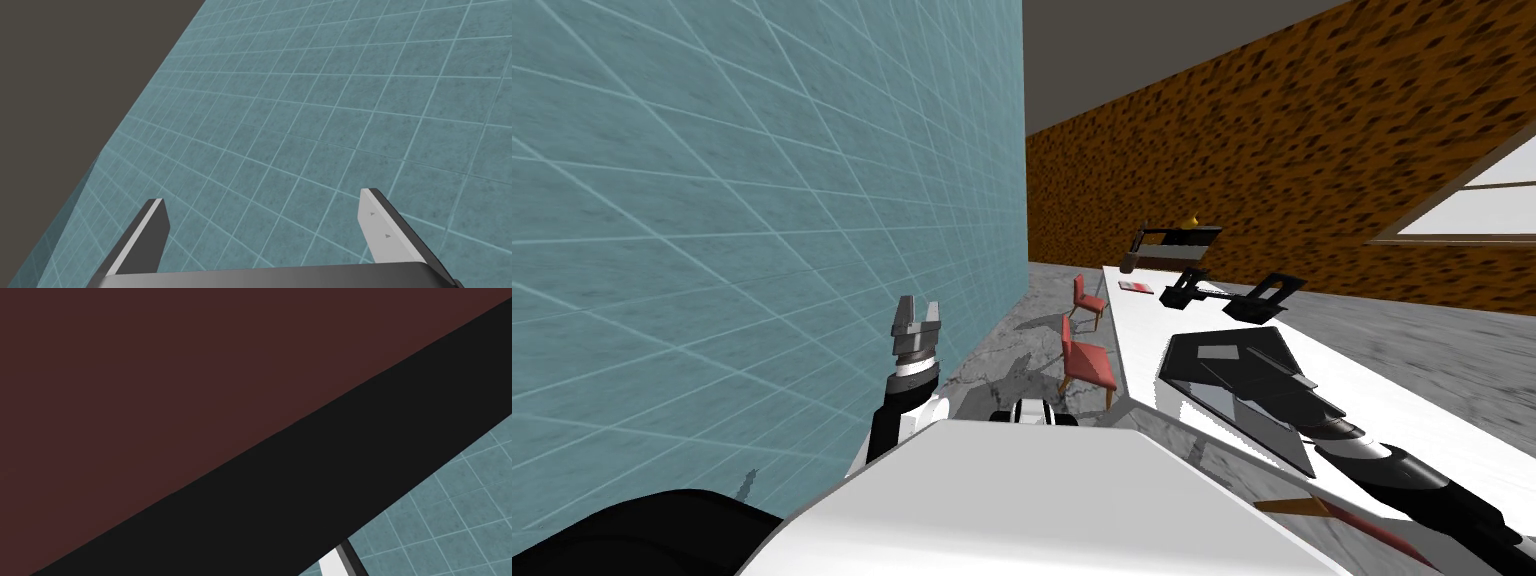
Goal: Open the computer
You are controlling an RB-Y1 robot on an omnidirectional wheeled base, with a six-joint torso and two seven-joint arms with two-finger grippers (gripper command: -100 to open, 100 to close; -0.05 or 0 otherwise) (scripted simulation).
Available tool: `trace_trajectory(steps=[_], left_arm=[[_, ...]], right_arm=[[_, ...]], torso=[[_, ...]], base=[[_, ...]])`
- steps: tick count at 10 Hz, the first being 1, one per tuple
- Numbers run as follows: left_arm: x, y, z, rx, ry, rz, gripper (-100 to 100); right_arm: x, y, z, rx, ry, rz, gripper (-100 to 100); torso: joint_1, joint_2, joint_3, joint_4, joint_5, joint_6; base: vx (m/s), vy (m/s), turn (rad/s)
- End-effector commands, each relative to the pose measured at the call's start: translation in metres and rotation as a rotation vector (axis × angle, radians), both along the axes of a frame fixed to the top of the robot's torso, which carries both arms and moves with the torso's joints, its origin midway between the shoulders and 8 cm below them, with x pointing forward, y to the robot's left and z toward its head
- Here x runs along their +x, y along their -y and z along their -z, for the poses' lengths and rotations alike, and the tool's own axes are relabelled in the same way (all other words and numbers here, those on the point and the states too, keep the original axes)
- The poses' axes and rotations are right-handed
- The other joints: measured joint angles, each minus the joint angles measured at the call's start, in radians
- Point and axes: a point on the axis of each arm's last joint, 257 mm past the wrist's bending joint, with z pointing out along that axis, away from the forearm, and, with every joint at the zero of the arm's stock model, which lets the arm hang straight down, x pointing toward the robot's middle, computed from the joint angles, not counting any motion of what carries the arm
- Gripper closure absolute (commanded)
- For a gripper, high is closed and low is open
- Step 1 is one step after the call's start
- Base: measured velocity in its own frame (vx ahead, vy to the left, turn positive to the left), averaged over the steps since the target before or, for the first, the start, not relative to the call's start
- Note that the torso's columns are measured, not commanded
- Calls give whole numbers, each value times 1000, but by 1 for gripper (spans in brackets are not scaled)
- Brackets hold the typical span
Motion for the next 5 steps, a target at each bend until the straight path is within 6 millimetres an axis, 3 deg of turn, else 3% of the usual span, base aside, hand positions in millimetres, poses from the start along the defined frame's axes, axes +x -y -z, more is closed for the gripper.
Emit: trace_trajectory(steps=[1,5], left_arm=[[0,0,0,0,0,0,0],[0,0,0,0,0,0,0]], right_arm=[[3,-31,1,-33,70,-66,-100],[2,-67,-4,-68,167,-145,-100]], torso=[[-1,0,0,0,0,0],[1,-2,-2,-1,1,0]], base=[[-77,-130,39],[-44,-77,35]])
